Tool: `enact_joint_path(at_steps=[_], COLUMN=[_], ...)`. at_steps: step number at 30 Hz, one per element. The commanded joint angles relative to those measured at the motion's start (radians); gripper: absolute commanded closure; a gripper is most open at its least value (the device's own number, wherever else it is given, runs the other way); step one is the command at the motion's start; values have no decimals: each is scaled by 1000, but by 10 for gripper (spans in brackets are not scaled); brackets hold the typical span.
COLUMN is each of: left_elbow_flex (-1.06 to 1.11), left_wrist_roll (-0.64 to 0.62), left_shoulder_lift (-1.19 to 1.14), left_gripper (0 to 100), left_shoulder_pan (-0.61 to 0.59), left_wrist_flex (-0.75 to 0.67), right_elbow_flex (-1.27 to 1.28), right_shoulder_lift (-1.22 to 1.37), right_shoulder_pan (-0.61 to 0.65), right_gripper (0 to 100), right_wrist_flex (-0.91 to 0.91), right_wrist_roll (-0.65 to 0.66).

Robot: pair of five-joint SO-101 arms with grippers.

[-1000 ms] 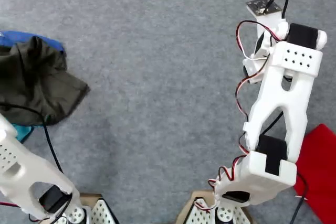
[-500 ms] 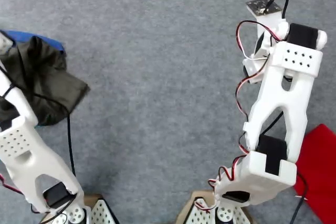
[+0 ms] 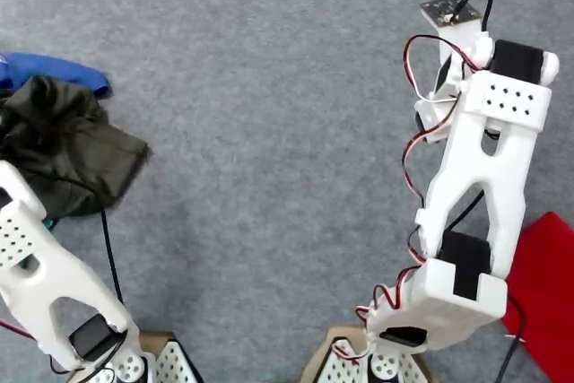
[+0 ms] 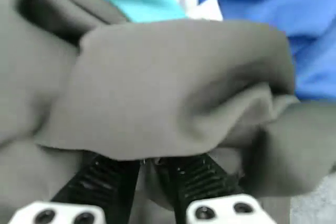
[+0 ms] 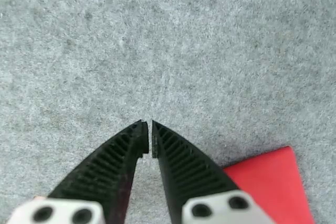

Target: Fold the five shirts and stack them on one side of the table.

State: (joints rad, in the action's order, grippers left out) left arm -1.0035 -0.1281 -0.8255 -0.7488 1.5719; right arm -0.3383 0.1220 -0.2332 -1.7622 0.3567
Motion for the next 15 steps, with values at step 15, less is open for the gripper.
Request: enact_joint_path(at_steps=[15], left_elbow_flex=[-213], left_wrist_roll=[0], left_shoulder_lift=[246], left_gripper=[981], left_shoulder_pan=[537], left_wrist_flex=[189], right_elbow_flex=[-2], right_shoulder_lift=[-53], right_shoulder_pan=[16], right_gripper=[972], right_wrist_flex=[11], right_wrist_roll=[-8])
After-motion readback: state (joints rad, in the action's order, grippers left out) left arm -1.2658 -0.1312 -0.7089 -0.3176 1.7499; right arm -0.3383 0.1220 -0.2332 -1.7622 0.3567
